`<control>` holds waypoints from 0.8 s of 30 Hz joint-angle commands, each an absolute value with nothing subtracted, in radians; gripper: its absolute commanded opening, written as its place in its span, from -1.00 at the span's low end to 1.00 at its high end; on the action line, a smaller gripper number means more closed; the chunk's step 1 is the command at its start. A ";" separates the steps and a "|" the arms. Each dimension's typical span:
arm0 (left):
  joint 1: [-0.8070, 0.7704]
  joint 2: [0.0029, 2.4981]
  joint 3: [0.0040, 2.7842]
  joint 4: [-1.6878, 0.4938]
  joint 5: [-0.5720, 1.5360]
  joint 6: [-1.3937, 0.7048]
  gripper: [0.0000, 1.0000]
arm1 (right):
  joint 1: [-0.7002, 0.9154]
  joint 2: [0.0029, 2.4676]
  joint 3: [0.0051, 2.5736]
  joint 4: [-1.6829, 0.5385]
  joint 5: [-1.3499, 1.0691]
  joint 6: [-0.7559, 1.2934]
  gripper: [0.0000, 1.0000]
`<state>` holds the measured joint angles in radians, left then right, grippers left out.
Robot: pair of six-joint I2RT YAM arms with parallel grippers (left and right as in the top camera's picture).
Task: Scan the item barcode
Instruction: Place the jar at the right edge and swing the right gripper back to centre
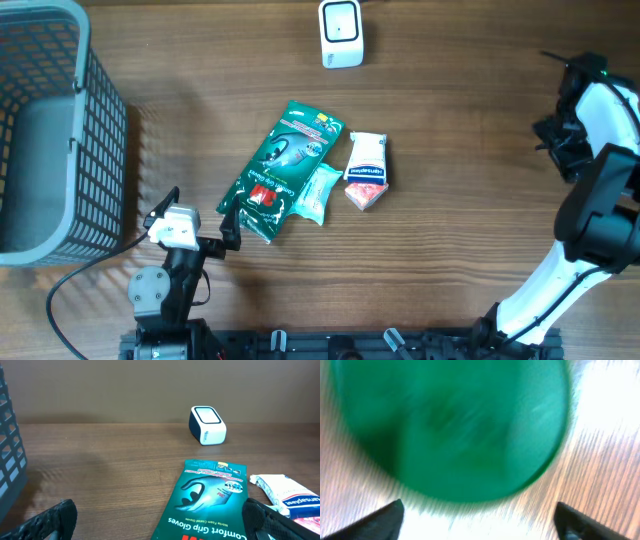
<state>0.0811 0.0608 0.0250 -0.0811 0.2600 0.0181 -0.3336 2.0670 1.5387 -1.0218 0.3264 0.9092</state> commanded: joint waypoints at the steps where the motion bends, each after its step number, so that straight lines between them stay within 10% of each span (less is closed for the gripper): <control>1: 0.087 0.056 0.020 -0.080 0.262 0.019 1.00 | -0.241 1.985 1.565 -1.063 -0.054 0.839 0.99; 8: 0.087 0.056 0.020 -0.080 0.262 0.019 1.00 | 0.142 1.990 1.467 -1.032 -0.359 0.603 0.99; 24: 0.087 0.056 0.020 -0.080 0.262 0.019 1.00 | 0.413 2.006 1.507 -0.792 0.023 0.365 1.00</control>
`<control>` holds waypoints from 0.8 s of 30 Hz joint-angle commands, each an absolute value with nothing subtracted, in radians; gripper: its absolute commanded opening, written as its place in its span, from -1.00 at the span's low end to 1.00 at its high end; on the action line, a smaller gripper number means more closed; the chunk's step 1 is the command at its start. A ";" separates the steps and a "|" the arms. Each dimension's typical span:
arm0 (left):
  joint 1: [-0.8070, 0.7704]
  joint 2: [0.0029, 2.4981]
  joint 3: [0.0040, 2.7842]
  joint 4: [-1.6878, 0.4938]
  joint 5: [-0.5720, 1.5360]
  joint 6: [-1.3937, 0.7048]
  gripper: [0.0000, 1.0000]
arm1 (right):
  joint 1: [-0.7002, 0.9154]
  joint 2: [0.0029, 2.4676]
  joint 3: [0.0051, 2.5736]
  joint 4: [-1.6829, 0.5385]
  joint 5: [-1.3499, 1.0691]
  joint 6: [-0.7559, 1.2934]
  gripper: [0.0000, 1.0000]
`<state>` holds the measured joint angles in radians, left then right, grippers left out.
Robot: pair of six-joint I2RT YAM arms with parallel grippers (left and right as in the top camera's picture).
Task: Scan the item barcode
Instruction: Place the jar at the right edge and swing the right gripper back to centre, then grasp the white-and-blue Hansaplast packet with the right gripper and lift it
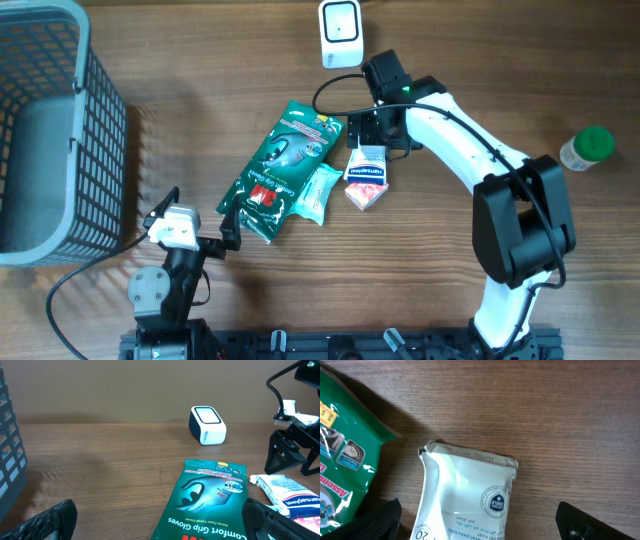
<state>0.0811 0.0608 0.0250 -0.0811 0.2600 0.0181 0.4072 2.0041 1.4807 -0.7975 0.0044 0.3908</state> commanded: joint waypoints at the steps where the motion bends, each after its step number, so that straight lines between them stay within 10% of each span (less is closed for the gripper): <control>1: 0.087 0.056 0.020 -0.080 0.262 0.019 1.00 | 0.419 2.013 1.507 -0.789 0.023 0.361 1.00; 12: 0.087 0.056 0.020 -0.080 0.262 0.019 1.00 | 0.475 2.186 1.509 -0.779 0.194 0.396 0.99; 18: 0.087 0.056 0.020 -0.080 0.262 0.019 1.00 | 0.474 2.186 1.577 -0.800 0.247 0.392 0.25; 24: 0.087 0.056 0.020 -0.080 0.262 0.019 1.00 | 0.474 2.184 1.618 -0.867 0.289 0.392 0.12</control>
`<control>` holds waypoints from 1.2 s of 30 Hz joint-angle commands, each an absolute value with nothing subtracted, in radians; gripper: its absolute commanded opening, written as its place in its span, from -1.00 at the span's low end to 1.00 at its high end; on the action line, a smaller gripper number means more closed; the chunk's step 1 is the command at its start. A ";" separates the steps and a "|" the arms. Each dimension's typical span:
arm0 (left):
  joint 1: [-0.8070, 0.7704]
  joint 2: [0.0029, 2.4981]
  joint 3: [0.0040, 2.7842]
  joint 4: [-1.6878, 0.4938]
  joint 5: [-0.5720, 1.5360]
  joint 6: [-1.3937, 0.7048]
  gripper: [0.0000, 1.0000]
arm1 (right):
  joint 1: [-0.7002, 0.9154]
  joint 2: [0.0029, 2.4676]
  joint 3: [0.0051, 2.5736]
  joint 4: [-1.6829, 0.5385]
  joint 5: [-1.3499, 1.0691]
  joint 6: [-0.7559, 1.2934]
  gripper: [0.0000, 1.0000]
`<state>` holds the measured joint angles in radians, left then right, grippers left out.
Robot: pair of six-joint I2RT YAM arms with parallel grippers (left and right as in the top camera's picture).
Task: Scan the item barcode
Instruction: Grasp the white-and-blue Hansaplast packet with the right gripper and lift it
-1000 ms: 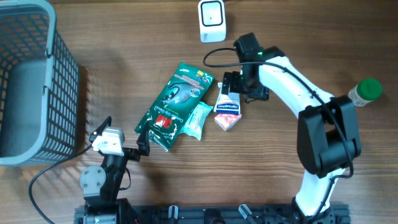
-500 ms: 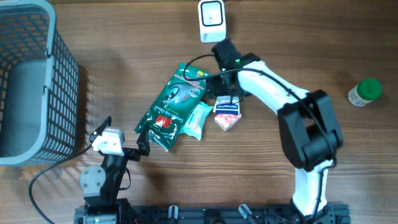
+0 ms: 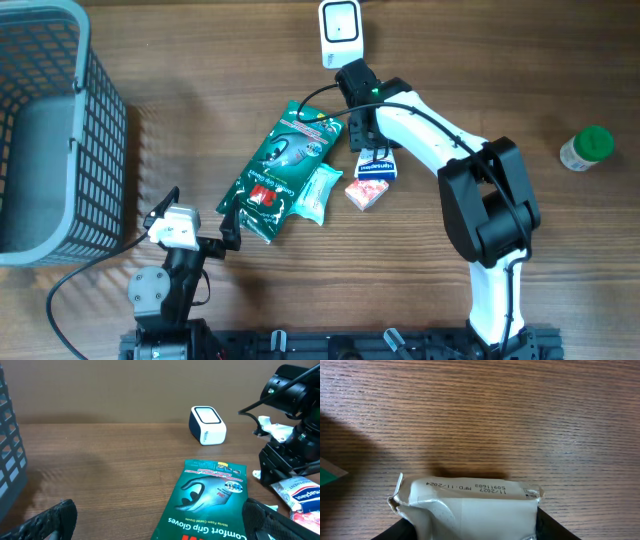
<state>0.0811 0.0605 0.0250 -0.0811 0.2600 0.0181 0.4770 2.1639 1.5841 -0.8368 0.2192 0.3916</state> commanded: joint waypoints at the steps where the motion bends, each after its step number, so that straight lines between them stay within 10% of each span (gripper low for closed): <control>1: 0.087 0.056 0.020 -0.080 0.262 0.019 1.00 | 0.474 2.184 1.645 -0.912 0.358 0.392 0.09; 10: 0.087 0.056 0.020 -0.080 0.262 0.019 1.00 | 0.641 2.183 1.900 -1.288 1.135 0.300 0.00; 22: 0.087 0.056 0.020 -0.080 0.262 0.019 1.00 | 0.853 2.183 1.900 -0.134 1.520 -0.968 -0.14; 36: 0.087 0.056 0.020 -0.080 0.262 0.019 1.00 | 0.853 2.183 1.900 0.121 1.454 -1.283 -0.14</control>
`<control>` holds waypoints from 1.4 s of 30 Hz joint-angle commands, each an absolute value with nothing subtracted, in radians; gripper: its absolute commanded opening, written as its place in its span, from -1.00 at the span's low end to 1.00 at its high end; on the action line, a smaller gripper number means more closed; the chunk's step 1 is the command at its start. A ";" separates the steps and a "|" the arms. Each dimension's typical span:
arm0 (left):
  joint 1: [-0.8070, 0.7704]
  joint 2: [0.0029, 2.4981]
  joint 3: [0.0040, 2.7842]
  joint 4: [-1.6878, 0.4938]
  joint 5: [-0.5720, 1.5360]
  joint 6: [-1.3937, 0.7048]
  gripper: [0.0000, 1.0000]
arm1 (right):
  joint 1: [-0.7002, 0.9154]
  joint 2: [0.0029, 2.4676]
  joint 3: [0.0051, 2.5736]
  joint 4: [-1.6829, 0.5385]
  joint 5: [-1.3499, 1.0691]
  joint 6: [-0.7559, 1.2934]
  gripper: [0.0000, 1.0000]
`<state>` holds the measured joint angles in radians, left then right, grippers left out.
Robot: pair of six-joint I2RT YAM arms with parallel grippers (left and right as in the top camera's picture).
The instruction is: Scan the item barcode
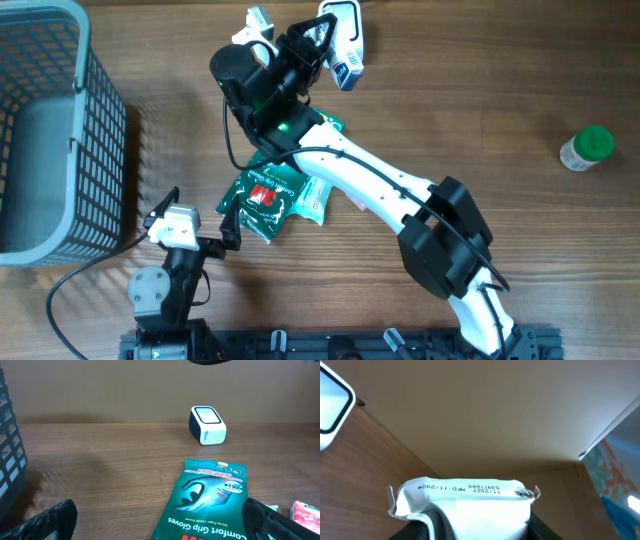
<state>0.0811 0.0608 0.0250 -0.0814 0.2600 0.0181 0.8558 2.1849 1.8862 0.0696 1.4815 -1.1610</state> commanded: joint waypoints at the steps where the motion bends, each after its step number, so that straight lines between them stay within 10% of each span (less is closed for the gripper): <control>1: 0.087 0.056 0.020 -0.080 0.262 0.019 1.00 | 0.853 2.183 1.900 0.188 1.452 -1.354 -0.17; 13: 0.087 0.056 0.020 -0.080 0.262 0.019 1.00 | 0.860 2.183 1.900 0.882 1.271 -1.850 -0.21; 16: 0.087 0.056 0.020 -0.080 0.262 0.019 1.00 | 0.872 2.183 1.896 1.001 1.298 -1.766 -0.53; 26: 0.087 0.056 0.020 -0.080 0.262 0.019 1.00 | 0.872 2.190 1.864 1.004 1.408 -1.722 -0.06; 36: 0.087 0.056 0.020 -0.080 0.262 0.019 1.00 | 0.857 2.190 1.862 1.037 1.518 -1.313 -0.05; 42: 0.087 0.056 0.020 -0.080 0.262 0.019 1.00 | 0.850 2.190 1.802 0.822 1.519 -1.006 0.45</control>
<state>0.0811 0.0608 0.0250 -0.0814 0.2600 0.0177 0.8516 2.1891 1.8462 0.8883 1.5085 -1.2400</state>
